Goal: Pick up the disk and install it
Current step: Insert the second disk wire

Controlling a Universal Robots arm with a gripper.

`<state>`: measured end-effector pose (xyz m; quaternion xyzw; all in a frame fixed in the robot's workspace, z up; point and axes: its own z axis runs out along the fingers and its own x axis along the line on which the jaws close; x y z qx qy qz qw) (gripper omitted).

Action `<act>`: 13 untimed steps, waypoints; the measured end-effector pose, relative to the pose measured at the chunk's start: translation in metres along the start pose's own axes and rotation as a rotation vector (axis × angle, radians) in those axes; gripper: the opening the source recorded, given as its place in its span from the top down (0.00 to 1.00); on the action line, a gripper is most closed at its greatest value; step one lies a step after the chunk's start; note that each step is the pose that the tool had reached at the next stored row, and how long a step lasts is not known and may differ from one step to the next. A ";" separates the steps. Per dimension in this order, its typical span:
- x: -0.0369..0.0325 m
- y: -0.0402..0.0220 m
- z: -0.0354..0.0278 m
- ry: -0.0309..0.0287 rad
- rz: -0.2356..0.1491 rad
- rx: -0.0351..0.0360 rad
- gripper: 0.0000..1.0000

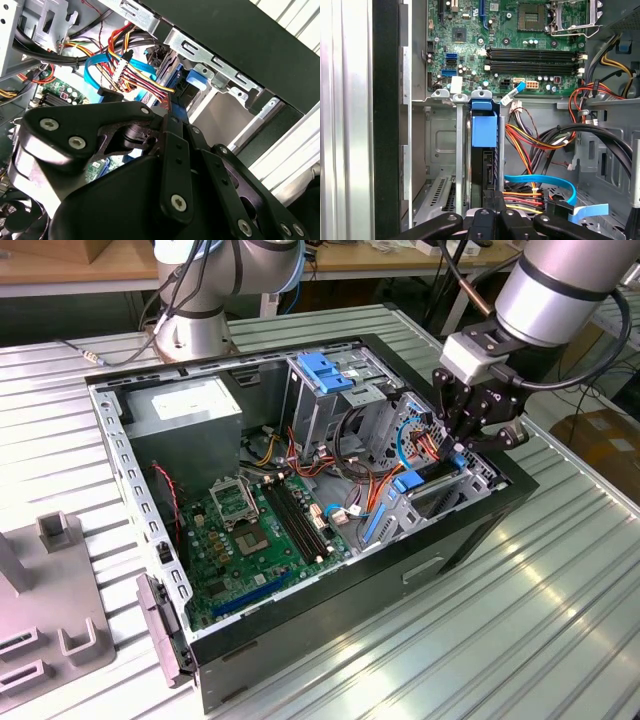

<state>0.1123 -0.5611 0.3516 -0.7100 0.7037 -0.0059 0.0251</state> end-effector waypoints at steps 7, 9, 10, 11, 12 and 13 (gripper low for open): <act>0.0000 0.0000 -0.0004 0.0000 0.000 0.0000 0.90; 0.0000 0.0000 -0.0005 0.0000 0.000 0.0000 0.90; 0.0000 0.0000 -0.0007 0.0002 0.000 0.0000 0.90; 0.0000 0.0000 -0.0014 0.0004 0.000 -0.0002 0.90; 0.0000 -0.0001 -0.0017 0.0002 0.000 -0.0007 0.90; -0.0001 -0.0001 -0.0032 0.0003 0.000 -0.0014 0.90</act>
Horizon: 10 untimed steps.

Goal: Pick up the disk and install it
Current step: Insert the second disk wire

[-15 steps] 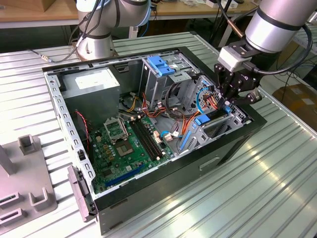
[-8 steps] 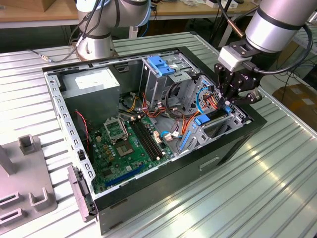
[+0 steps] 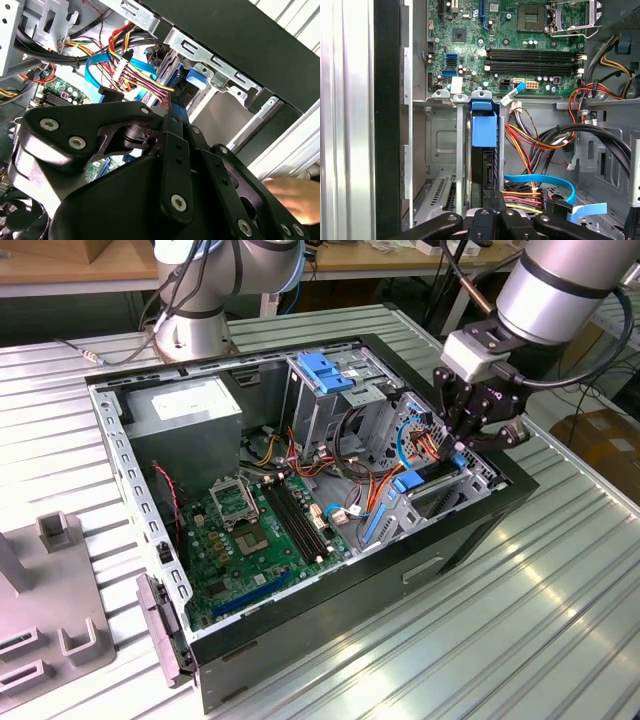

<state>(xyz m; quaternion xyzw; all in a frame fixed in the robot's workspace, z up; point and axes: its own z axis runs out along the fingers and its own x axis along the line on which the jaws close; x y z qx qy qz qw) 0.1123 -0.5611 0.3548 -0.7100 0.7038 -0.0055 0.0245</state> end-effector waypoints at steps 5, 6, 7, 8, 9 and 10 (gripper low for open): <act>-0.0002 -0.0004 -0.0080 -0.0005 0.000 -0.0047 0.90; -0.0003 -0.0005 -0.0108 -0.0003 0.000 -0.0056 0.90; -0.0004 -0.0006 -0.0134 -0.0003 0.000 -0.0058 0.90; -0.0004 -0.0006 -0.0148 -0.0003 0.000 -0.0059 0.90; -0.0005 -0.0008 -0.0179 -0.0003 0.000 -0.0058 0.90; -0.0006 -0.0009 -0.0208 -0.0003 0.000 -0.0059 0.90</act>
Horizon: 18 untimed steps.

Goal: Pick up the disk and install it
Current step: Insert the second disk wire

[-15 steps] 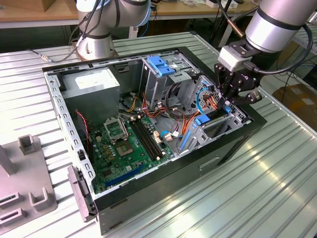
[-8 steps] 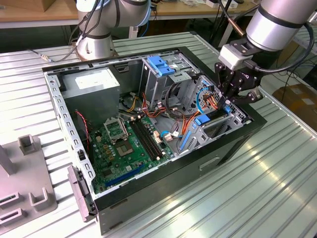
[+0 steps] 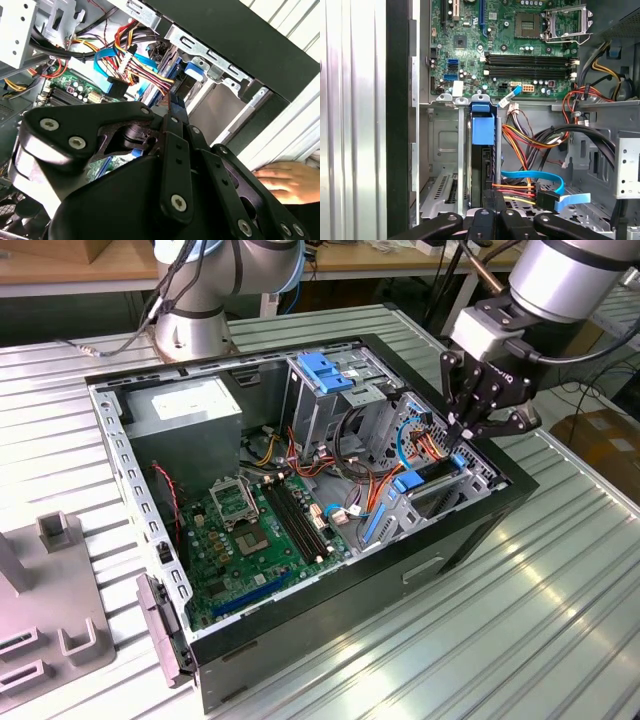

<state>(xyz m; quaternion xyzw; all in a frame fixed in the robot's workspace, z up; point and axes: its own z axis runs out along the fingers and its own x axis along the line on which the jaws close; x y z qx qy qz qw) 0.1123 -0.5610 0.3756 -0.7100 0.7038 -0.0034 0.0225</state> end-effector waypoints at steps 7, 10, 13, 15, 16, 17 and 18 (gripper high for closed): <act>-0.0041 -0.0003 -0.0045 0.0001 0.000 0.0000 0.90; -0.0078 -0.0003 -0.0058 0.0003 0.000 0.0000 0.90; -0.0142 -0.0004 -0.0058 0.0018 0.000 -0.0001 0.90; -0.0174 -0.0004 -0.0057 0.0017 0.000 0.0000 0.90; -0.0194 -0.0004 -0.0055 0.0017 0.000 0.0000 0.90; -0.0221 -0.0004 -0.0055 0.0017 0.000 0.0000 0.90; -0.0232 -0.0004 -0.0055 0.0017 0.000 0.0000 0.90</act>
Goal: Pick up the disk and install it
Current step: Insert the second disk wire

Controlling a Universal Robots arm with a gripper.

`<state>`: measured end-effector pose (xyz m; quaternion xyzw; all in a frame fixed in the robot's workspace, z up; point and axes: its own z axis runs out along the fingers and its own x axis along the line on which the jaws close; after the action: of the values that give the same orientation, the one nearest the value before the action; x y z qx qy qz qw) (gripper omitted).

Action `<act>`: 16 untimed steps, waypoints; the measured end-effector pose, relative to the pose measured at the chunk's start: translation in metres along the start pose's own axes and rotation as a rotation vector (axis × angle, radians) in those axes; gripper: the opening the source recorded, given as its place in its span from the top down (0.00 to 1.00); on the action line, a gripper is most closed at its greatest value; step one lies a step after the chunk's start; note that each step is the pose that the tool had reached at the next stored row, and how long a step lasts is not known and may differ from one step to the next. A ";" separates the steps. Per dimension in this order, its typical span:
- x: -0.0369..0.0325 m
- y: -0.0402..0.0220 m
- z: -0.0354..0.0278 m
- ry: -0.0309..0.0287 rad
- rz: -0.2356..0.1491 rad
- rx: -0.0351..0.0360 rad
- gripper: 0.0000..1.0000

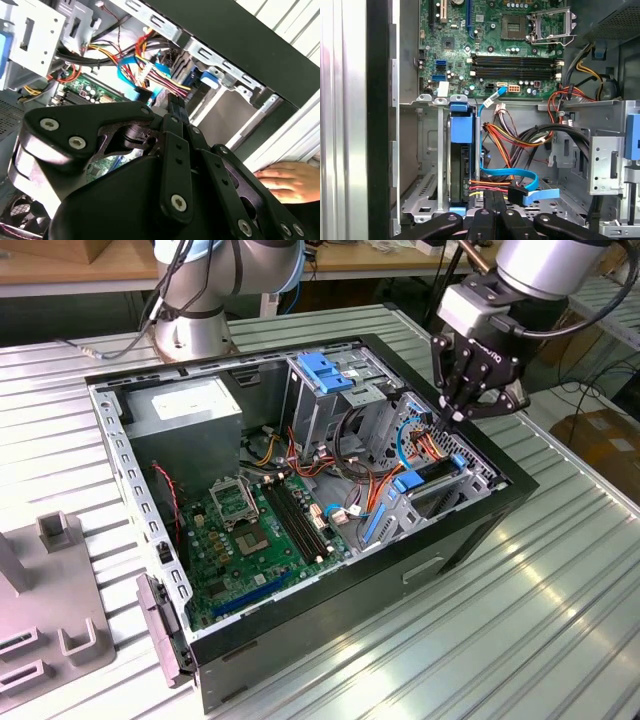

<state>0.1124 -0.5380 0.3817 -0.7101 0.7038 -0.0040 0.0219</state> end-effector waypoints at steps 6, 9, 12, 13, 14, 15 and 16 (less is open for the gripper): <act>-0.0123 0.0000 -0.0030 0.0016 0.000 0.0000 0.90; -0.0180 0.0002 -0.0050 0.0015 0.000 0.0000 0.90; -0.0234 0.0018 -0.0064 0.0023 0.000 -0.0001 0.90; -0.0242 0.0020 -0.0072 0.0029 0.000 -0.0001 0.90; -0.0256 0.0027 -0.0074 0.0031 0.000 0.0000 0.90; -0.0263 0.0032 -0.0074 0.0032 0.000 -0.0001 0.90; -0.0264 0.0035 -0.0074 0.0038 0.000 0.0000 0.90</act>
<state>0.1083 -0.5118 0.3896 -0.7101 0.7038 -0.0053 0.0206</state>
